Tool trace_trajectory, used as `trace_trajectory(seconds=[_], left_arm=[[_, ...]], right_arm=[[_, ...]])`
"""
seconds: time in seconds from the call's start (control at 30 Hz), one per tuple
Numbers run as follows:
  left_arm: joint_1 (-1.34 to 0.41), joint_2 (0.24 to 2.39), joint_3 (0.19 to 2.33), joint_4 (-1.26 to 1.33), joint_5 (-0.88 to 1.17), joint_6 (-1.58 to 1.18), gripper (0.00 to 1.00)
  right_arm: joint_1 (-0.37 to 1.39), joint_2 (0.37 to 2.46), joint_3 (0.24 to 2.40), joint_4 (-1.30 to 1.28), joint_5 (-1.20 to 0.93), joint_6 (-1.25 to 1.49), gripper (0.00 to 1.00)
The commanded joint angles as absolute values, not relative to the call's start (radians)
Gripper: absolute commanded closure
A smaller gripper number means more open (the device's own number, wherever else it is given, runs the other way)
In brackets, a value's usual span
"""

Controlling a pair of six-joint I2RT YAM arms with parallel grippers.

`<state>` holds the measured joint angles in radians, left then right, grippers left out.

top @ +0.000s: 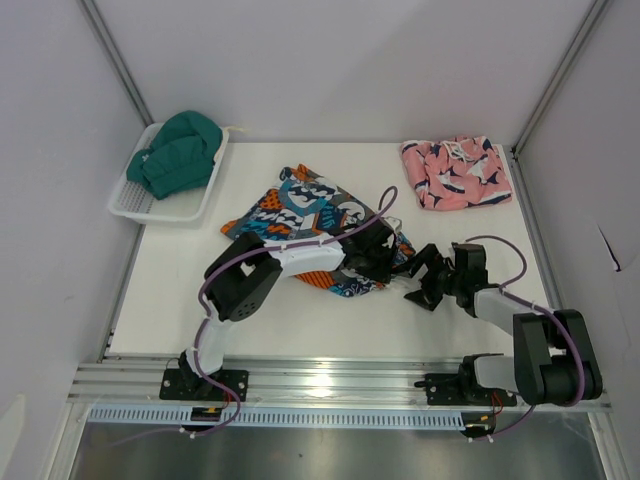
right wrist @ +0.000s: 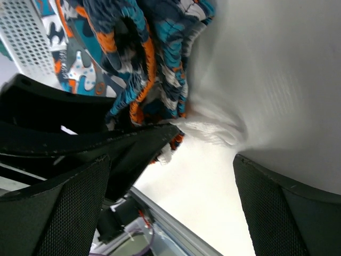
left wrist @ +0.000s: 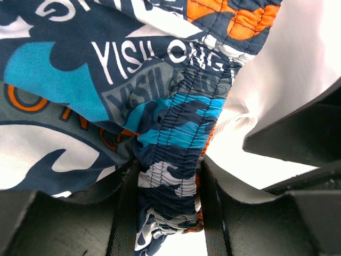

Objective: Fold and stack the shorts
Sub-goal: Fold the shorts

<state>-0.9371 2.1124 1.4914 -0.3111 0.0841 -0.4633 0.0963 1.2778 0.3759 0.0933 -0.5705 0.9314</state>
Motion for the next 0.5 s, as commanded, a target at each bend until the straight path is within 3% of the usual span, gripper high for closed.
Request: trace_trajectory(seconds=[0.0,0.27,0.47], left_arm=[[-0.933,2.065,1.453,-0.270,0.109,-0.500,0.54],[-0.923,2.039,1.419,-0.227,0.147,-0.540,0.54],[-0.914,1.996,1.371,-0.167,0.187,-0.583,0.54]], right_arm=[[0.100,1.304,0.351,0.241,-0.568,1.046,0.01],[0.049,1.230,0.307,0.300,-0.491,1.134,0.01],[0.046,1.299,0.273,0.402,-0.492,1.207,0.00]])
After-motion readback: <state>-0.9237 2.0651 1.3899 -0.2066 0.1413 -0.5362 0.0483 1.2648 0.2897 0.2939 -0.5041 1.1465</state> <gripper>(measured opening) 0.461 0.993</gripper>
